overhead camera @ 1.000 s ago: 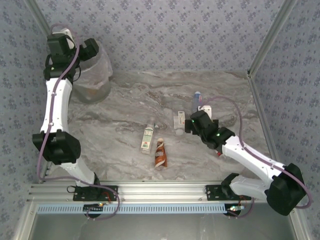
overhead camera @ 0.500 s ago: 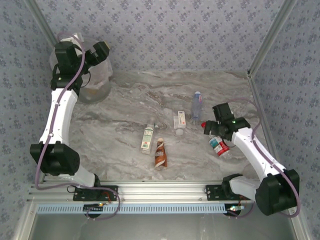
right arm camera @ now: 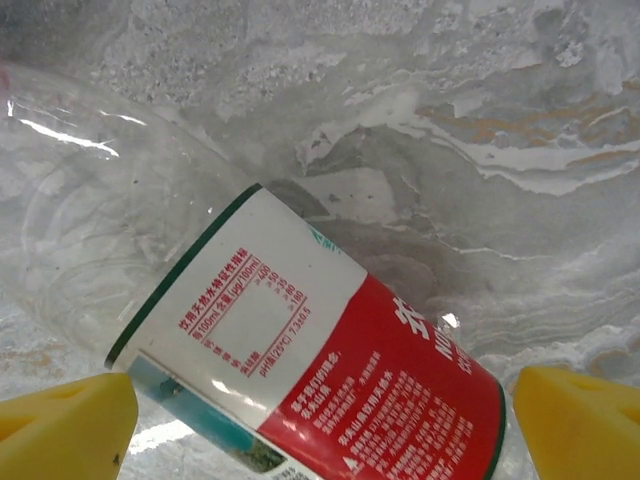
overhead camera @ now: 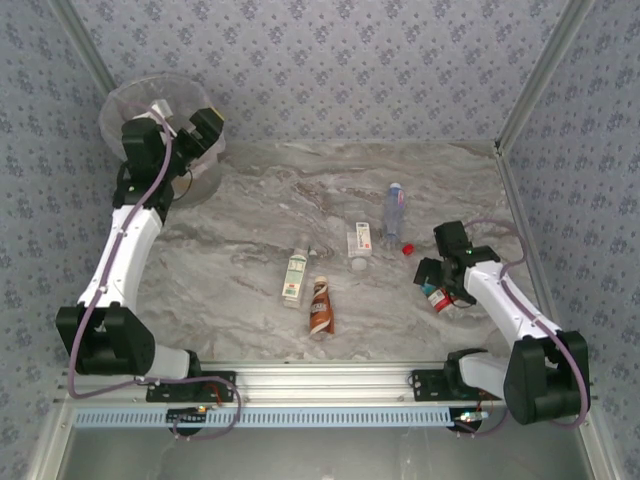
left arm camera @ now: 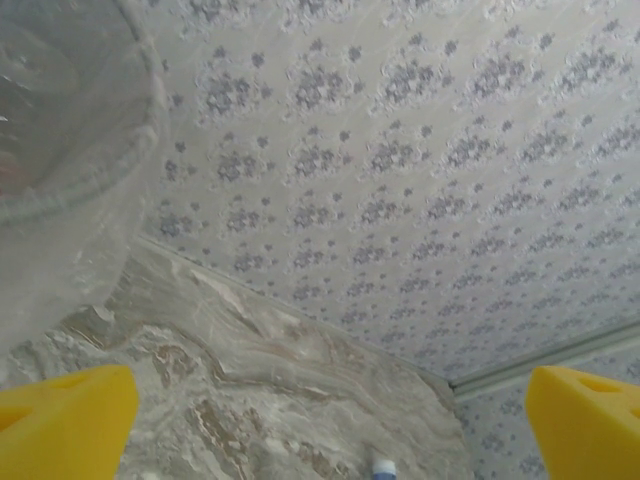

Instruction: Put the plastic bottles in the bin

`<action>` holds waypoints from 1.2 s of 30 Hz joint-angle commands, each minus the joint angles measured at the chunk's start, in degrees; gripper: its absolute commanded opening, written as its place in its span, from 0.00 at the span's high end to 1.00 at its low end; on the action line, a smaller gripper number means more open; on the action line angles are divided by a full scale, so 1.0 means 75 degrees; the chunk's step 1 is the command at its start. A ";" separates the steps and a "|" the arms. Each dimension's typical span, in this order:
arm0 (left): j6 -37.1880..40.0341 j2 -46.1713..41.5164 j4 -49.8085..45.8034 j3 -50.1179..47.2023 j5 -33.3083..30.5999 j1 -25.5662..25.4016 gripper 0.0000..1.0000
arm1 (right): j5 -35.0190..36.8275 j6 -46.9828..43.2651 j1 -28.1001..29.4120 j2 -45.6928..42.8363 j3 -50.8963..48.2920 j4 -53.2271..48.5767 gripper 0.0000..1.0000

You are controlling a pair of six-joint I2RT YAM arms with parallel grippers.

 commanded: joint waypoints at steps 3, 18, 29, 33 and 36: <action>0.0098 -0.0510 -0.0020 -0.0185 0.0215 -0.0304 0.01 | -0.0706 -0.0268 -0.0017 0.0162 -0.0314 0.0629 0.01; 0.0380 -0.0655 -0.0658 -0.0437 0.0044 -0.0402 0.01 | -0.0012 0.1057 0.1616 0.1015 -0.0403 0.0155 0.01; 0.0459 -0.0677 -0.0886 -0.0537 -0.0041 -0.0412 0.01 | 0.0692 0.2316 0.2108 0.1082 -0.0978 0.0856 0.07; 0.0501 -0.0681 -0.0957 -0.0536 -0.0048 -0.0405 0.01 | 0.0571 0.2267 0.2075 0.0963 -0.1070 0.1084 0.13; 0.0521 -0.0699 -0.1008 -0.0547 -0.0077 -0.0405 0.01 | 0.0529 0.2220 0.2097 0.0918 -0.1094 0.1042 0.17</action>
